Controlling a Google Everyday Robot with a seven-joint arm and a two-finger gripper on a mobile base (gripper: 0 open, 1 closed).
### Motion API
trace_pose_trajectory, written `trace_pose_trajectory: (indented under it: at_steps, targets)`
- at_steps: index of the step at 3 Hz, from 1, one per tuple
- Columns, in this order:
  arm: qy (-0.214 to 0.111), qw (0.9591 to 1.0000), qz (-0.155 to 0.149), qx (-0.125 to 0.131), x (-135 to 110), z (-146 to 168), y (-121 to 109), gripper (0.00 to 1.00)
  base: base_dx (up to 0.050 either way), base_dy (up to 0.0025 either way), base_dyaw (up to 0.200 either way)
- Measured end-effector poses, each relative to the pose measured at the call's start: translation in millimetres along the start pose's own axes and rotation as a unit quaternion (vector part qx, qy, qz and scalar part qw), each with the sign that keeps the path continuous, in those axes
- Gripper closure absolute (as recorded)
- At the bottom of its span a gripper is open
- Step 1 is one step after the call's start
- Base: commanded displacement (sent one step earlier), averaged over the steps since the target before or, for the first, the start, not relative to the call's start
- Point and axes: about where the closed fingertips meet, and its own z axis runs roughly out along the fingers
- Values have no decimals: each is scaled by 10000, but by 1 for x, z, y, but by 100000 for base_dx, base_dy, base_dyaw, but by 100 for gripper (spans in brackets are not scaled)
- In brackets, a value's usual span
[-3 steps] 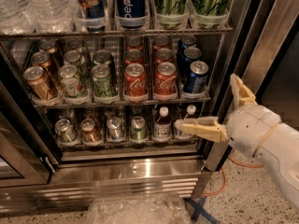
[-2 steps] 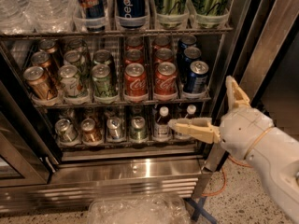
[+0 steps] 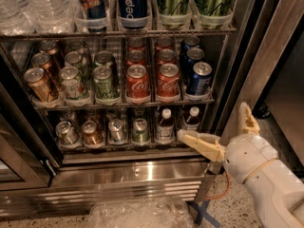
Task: Pick coke can from middle shelf of fridge
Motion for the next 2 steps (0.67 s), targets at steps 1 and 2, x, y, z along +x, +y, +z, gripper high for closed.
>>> trace_pose_trajectory:
  at_steps: [1,2]
  targets:
    - [-353,9986,149,-355,-20,13,42,0,0,0,0]
    - [-786,9915,338,-978,-45,32,101,0,0,0,0]
